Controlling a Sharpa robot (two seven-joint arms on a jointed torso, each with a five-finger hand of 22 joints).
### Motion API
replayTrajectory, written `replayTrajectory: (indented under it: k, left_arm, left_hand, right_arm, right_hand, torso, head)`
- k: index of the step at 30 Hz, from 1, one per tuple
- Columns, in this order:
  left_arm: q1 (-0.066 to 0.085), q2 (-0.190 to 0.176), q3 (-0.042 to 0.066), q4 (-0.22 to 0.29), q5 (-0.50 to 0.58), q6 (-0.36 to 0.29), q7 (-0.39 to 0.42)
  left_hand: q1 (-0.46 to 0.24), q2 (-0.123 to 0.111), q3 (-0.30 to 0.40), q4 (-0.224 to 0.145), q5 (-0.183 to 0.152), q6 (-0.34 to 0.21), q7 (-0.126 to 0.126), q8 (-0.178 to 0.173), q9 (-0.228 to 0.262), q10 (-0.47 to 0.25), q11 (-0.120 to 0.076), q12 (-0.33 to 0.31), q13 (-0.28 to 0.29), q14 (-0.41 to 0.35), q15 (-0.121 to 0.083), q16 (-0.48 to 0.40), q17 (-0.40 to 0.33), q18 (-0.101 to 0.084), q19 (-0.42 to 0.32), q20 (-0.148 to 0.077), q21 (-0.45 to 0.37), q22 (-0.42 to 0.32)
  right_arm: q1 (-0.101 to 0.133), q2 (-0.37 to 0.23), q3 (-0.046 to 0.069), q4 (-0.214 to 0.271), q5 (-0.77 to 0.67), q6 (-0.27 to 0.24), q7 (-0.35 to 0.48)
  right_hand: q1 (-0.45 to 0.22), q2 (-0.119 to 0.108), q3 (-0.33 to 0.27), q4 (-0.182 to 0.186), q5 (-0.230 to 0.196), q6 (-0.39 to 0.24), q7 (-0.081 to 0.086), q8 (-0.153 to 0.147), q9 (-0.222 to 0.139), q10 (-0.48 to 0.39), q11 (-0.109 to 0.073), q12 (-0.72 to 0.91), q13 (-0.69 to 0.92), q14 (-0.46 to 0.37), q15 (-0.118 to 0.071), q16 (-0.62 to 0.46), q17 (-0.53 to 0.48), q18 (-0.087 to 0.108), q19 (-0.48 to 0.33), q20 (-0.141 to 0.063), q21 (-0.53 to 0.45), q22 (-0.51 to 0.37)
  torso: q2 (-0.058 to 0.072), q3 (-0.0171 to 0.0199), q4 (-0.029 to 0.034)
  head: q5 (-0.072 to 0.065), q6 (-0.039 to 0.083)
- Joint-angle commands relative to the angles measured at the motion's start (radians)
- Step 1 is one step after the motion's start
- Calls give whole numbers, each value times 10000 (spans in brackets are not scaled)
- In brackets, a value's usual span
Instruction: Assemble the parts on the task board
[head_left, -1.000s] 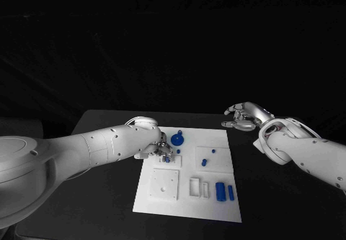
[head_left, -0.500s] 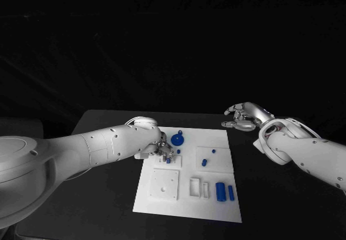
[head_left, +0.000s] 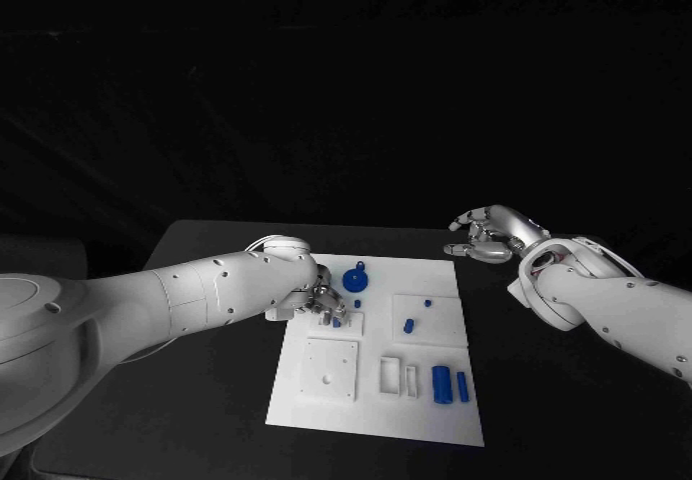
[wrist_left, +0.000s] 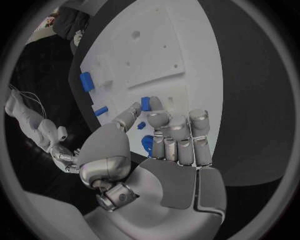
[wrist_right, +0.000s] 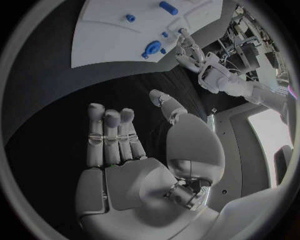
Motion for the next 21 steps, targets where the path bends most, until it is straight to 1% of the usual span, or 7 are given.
replayTrajectory:
  k: [1,6,11,14,15,19,21]
  left_arm:
    - [6,-129,16,234,74,-475,123]
    - [10,-362,23,583,64,-599,72]
    - [12,-601,67,1012,-4,-898,126]
    - [12,-715,224,1247,-49,-1010,149]
    - [12,-780,235,1354,-65,-1076,156]
    - [12,-1025,280,1733,-75,-1554,253]
    - [12,-1170,288,2030,-163,-1854,337]
  left_hand:
    - [-215,-247,120,417,-48,-25,65,-64,37,-68,33,-63,27,-50,-36,-70,-17,114,-3,-1233,-81,-29]
    - [-417,-513,252,957,-43,-22,68,-103,101,-51,31,-97,54,-47,-39,-78,-19,129,8,-1239,-69,-38]
    - [-412,-650,317,1206,-42,-72,85,-157,139,-86,51,-168,52,-84,-31,-128,-40,137,-20,-1237,-73,-45]
    - [-337,-684,327,1292,-41,-273,139,-306,103,-109,95,-255,17,-124,2,-186,-67,132,-68,-1226,-96,-55]
    - [-294,-689,326,1302,-42,-567,203,-492,18,-90,163,-276,0,-123,38,-190,-69,133,-76,-1225,-95,-56]
    - [-35,-642,304,1236,-40,-677,306,-631,-84,-104,255,-378,-62,-181,144,-254,-92,117,-151,-1203,-121,-65]
    - [266,-443,188,1003,-41,-922,412,-826,-198,-255,358,-614,-187,-331,233,-474,-188,77,-277,-1158,-220,-111]
  right_arm:
    - [-5,-8,2,-5,-8,91,59]
    - [-7,-18,0,-18,-7,89,57]
    - [-15,-31,-2,-33,-6,81,58]
    - [-18,-31,-3,-43,-4,80,60]
    - [-22,-33,-4,-46,-2,82,61]
    - [-37,-38,-5,-31,-1,74,66]
    - [-52,-58,-6,-22,7,75,68]
  right_hand:
    - [-46,20,-41,28,63,-12,61,40,-16,-84,-16,57,-16,-76,21,39,-10,685,-55,20,-33,12]
    - [-49,15,-44,30,64,-17,63,37,-18,-86,-15,58,-18,-79,22,40,-12,685,-56,21,-34,13]
    - [-54,13,-47,33,64,-22,64,35,-19,-88,-14,58,-20,-81,23,41,-15,685,-58,23,-35,14]
    - [-57,12,-48,35,65,-24,65,35,-19,-90,-13,58,-21,-83,24,42,-16,685,-59,23,-36,14]
    - [-57,11,-48,36,65,-24,65,34,-19,-90,-13,58,-22,-83,24,42,-16,685,-59,24,-36,14]
    - [-60,12,-50,38,65,-25,65,34,-20,-91,-13,58,-23,-84,25,42,-18,685,-60,24,-37,15]
    - [-61,13,-50,40,65,-25,66,35,-20,-91,-12,58,-24,-85,25,43,-19,685,-61,25,-38,15]
  torso:
    - [-4,3,6]
    - [-5,1,0]
    - [-10,-3,11]
    - [-10,-8,16]
    - [-8,-7,10]
    - [-8,-8,6]
    - [-5,-5,2]
  head:
    - [-1,23]
    - [-5,39]
    - [18,85]
    - [12,87]
    - [25,93]
    - [28,125]
    - [34,135]
